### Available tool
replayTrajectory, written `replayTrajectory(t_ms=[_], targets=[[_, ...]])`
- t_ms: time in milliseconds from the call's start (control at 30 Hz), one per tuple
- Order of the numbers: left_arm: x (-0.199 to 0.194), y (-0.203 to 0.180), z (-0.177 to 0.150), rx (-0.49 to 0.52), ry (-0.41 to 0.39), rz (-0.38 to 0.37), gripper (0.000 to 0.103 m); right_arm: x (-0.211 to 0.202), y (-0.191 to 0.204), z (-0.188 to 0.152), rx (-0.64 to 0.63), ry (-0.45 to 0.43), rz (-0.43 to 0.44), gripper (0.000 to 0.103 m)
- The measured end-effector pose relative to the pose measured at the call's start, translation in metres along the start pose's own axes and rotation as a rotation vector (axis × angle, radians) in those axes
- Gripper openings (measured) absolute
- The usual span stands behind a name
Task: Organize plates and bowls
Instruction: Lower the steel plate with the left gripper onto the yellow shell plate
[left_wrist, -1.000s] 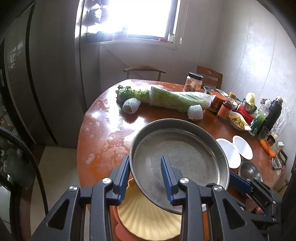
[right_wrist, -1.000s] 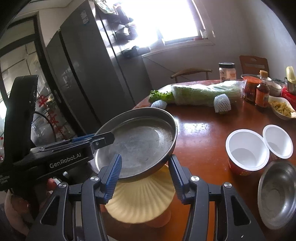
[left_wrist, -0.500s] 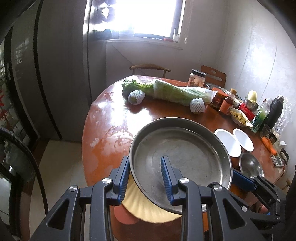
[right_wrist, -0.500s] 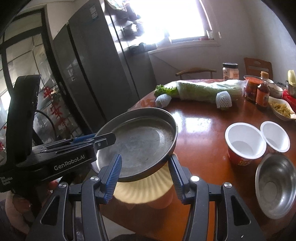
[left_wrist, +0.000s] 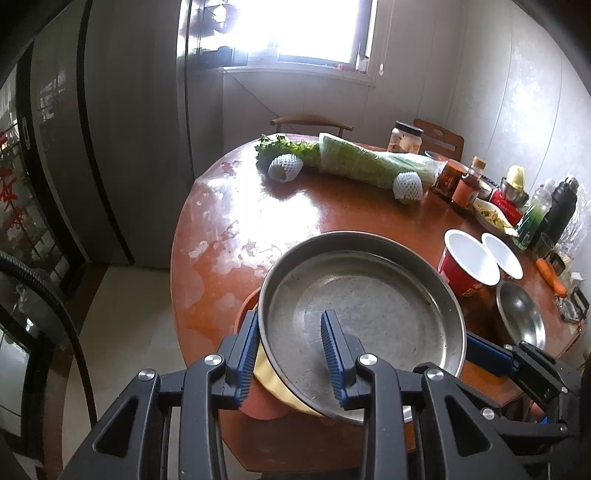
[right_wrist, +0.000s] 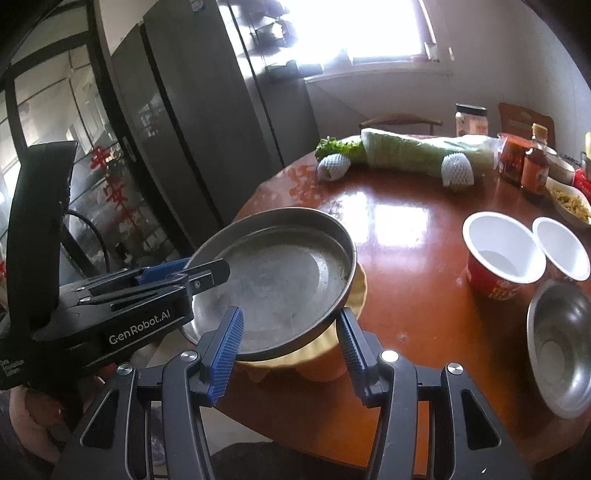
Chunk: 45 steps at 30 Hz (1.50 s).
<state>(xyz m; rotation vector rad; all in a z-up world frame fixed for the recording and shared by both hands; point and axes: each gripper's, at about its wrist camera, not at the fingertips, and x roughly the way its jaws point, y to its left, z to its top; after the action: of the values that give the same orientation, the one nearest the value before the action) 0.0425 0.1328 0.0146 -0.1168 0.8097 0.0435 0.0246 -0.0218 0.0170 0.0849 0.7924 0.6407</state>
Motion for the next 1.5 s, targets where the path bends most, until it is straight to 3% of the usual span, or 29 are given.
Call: replayTrajectory(t_ms=[800,1500], targets=[[0.031,0.001,-0.014,0.002,0.08,0.012,0.033,0.014,-0.007,-0.015,0.008,0.055,0.015,0.055],[0.048,0.002,-0.016,-0.008,0.075,0.043,0.033,0.027,-0.005,-0.013,-0.015,0.05,-0.009,0.054]])
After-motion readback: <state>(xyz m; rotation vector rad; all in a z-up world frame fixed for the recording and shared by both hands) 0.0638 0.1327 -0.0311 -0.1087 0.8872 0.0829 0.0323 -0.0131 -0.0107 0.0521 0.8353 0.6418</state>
